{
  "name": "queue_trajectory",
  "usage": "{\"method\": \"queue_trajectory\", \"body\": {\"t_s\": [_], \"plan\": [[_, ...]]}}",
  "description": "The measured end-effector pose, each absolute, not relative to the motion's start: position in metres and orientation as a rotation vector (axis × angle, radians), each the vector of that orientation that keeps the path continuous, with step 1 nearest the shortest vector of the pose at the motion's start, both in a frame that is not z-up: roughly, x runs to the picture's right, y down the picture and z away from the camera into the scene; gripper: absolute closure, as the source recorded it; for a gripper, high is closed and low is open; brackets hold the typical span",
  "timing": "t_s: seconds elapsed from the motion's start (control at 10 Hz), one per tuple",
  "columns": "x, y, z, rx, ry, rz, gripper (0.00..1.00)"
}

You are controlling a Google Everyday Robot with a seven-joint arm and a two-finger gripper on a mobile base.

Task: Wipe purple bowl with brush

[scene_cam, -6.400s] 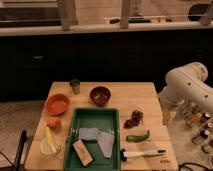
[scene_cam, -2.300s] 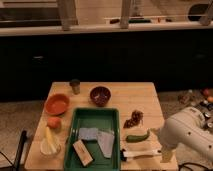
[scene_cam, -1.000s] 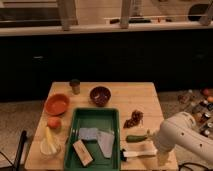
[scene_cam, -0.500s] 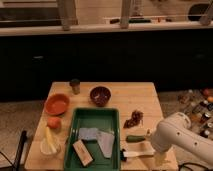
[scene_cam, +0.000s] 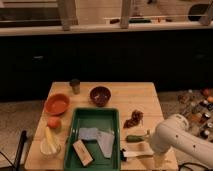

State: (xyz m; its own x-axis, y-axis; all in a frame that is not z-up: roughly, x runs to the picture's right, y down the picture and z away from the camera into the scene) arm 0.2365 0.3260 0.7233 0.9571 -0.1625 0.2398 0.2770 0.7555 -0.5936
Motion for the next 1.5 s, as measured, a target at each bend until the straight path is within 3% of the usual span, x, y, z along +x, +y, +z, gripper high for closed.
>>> {"method": "queue_trajectory", "body": {"t_s": [0.8, 0.9, 1.5], "plan": [[0.212, 0.341, 0.719, -0.656, -0.217, -0.433, 0.2], [0.209, 0.343, 0.721, -0.663, -0.223, -0.448, 0.24], [0.207, 0.357, 0.739, -0.696, -0.274, -0.453, 0.82]]}}
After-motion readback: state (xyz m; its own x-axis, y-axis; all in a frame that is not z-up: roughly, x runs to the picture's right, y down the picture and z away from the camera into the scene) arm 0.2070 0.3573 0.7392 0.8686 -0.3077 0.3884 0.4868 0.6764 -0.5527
